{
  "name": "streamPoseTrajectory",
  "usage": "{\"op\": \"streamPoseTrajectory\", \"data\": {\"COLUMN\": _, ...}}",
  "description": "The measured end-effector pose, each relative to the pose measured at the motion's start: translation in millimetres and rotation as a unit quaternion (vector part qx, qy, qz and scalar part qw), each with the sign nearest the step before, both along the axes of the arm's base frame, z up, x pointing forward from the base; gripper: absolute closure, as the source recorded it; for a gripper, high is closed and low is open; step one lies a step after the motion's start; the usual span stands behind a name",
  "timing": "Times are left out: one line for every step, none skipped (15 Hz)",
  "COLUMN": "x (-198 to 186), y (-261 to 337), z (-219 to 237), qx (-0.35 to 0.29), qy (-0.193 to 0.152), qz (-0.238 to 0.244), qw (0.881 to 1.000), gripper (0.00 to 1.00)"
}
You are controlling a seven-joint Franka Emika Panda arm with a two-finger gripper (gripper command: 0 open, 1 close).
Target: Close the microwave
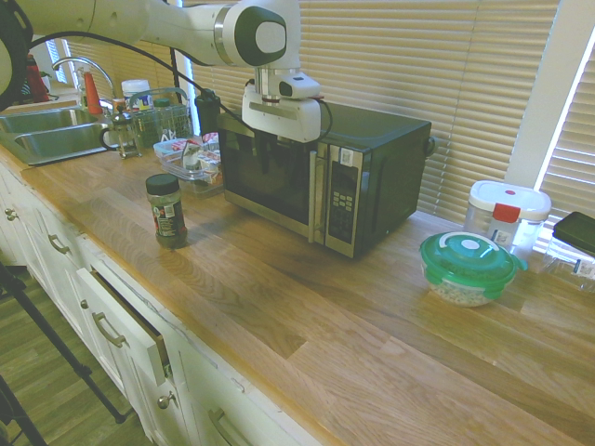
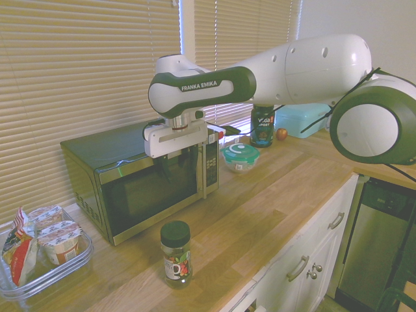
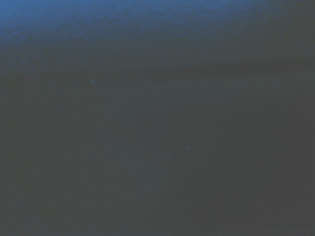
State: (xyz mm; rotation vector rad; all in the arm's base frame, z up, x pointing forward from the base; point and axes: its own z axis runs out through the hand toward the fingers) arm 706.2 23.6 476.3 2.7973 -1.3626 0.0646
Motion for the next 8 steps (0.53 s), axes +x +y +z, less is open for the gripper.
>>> {"op": "streamPoseTrajectory", "data": {"x": -1.4, "y": 0.1, "z": 0.0, "qx": 0.0, "qy": -0.005, "qz": 0.0, "qw": 1.0, "gripper": 0.0}}
{"op": "streamPoseTrajectory", "data": {"x": -4.0, "y": -0.2, "z": -0.5, "qx": 0.0, "qy": -0.016, "qz": 0.001, "qw": 1.0, "gripper": 0.0}}
{"op": "streamPoseTrajectory", "data": {"x": -8.3, "y": -0.6, "z": -1.7, "qx": 0.0, "qy": -0.026, "qz": 0.001, "qw": 1.0, "gripper": 0.0}}
{"op": "streamPoseTrajectory", "data": {"x": -14.8, "y": -0.8, "z": -2.4, "qx": 0.001, "qy": -0.033, "qz": 0.002, "qw": 0.999, "gripper": 0.0}}
{"op": "streamPoseTrajectory", "data": {"x": -23.1, "y": -1.0, "z": -2.0, "qx": 0.001, "qy": -0.038, "qz": 0.004, "qw": 0.999, "gripper": 0.0}}
{"op": "streamPoseTrajectory", "data": {"x": -32.6, "y": -0.1, "z": -0.6, "qx": 0.001, "qy": -0.041, "qz": 0.006, "qw": 0.999, "gripper": 0.0}}
{"op": "streamPoseTrajectory", "data": {"x": -43.4, "y": 1.3, "z": 1.0, "qx": 0.001, "qy": -0.042, "qz": 0.008, "qw": 0.999, "gripper": 0.0}}
{"op": "streamPoseTrajectory", "data": {"x": -54.6, "y": 1.0, "z": 2.3, "qx": 0.001, "qy": -0.044, "qz": 0.01, "qw": 0.999, "gripper": 0.0}}
